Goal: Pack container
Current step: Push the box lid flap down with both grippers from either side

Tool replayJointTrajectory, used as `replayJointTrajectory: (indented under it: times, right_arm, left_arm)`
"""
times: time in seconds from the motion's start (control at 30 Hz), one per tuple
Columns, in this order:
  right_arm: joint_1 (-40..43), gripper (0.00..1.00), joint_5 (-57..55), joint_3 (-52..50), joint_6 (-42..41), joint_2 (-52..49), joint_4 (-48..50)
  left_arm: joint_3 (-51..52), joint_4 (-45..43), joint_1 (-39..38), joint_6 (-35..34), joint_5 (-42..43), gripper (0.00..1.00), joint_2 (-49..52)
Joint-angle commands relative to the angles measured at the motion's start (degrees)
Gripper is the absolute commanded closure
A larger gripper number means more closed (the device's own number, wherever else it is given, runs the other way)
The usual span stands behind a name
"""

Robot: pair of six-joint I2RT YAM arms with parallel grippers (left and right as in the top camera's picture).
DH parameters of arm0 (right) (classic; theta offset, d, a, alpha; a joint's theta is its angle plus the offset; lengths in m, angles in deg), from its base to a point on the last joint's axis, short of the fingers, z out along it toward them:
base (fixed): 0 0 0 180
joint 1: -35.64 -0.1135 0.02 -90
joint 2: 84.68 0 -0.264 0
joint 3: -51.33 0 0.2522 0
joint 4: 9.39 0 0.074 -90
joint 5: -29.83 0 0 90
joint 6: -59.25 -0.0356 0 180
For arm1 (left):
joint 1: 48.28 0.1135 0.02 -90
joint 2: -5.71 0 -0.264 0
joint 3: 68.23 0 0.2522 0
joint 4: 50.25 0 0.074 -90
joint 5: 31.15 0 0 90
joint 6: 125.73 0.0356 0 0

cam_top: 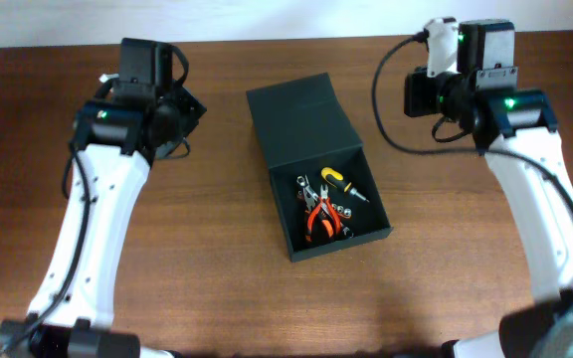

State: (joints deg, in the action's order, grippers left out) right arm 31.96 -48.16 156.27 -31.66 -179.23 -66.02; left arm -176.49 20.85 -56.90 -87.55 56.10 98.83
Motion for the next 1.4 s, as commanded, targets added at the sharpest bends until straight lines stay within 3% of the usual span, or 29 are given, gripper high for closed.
replayJointTrajectory:
  times: [0.0, 0.23, 0.73, 1.37]
  right_arm:
    - [3.08, 0.96, 7.45, 1.2, -5.68, -3.85, -2.1]
    - [6.16, 0.96, 14.43, 1.2, -7.17, -11.89, -4.96]
    - [6.34, 0.96, 16.92, 1.2, -12.74, -19.32, -2.32]
    - [5.97, 0.96, 25.42, 1.2, -19.63, -29.42, 4.37]
  left_arm:
    - [-0.26, -0.28, 0.46, -1.7, 2.36, 0.98, 3.1]
    - [-0.26, -0.28, 0.59, -2.6, 9.27, 0.98, 10.78]
    - [-0.26, -0.81, 0.59, -5.42, 20.9, 0.98, 24.13]
    - [-0.26, -5.73, 0.42, -10.58, 27.61, 0.98, 31.52]
